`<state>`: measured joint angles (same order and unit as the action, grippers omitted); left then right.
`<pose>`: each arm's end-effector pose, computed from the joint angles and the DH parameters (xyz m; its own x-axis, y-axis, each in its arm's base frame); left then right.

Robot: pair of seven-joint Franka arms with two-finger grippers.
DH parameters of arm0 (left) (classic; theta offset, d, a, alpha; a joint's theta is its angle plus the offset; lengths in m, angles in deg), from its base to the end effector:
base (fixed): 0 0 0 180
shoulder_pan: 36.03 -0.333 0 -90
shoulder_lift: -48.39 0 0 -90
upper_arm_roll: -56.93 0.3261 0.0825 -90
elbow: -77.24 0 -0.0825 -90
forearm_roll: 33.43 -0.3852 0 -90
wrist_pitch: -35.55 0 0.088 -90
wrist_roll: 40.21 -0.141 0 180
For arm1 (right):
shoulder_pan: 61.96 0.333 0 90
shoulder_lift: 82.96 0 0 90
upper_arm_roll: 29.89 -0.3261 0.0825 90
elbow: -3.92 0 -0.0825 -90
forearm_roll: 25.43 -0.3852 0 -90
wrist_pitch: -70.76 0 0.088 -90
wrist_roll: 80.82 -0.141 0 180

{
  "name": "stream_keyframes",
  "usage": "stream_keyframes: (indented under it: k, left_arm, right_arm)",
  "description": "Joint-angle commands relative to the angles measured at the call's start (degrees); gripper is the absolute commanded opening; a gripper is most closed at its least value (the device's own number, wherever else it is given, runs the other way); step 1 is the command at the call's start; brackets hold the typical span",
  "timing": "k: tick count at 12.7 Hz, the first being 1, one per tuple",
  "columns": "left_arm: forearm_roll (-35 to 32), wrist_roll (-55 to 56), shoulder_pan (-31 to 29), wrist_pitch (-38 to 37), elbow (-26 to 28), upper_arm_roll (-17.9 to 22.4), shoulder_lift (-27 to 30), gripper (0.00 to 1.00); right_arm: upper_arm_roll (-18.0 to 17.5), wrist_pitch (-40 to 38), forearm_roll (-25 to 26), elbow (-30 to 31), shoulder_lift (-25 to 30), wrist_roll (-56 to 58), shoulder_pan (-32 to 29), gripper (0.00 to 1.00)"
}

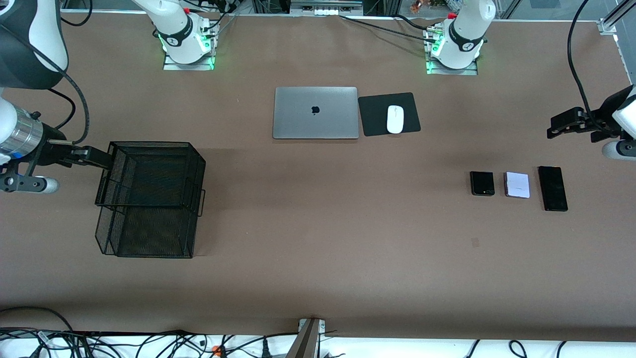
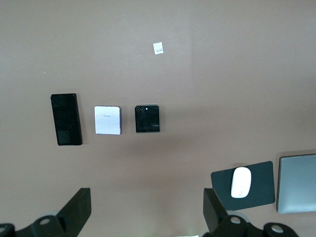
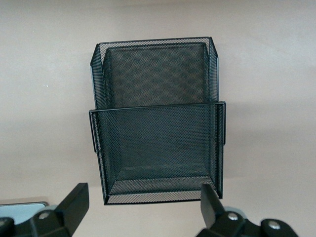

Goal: Place phones with both arms

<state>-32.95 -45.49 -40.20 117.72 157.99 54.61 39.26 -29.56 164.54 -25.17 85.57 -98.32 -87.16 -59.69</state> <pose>0.5862 0.0195 0.5737 0.9893 -0.0616 -0.1321 -0.0585 -0.9979 0.0271 0.6379 0.0214 0.5147 0.9955 -0.0764 -0.0553 -0.0758 -0.9970 0.0122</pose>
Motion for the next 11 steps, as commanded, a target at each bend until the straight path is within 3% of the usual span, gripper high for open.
stream_keyframes:
  k: [1, 11]
  left_arm:
    - [1.4, -0.9, 0.0, -0.5, 1.0, 0.6, 1.4, 1.00]
    - [1.2, -0.5, -0.1, -0.6, 0.9, 0.6, 1.5, 1.00]
  right_arm:
    - [-0.1, -1.2, -1.0, -1.8, -0.8, -0.2, -0.3, 1.00]
    - [-0.1, -1.3, -1.0, -2.1, -1.9, 0.9, -0.6, 1.00]
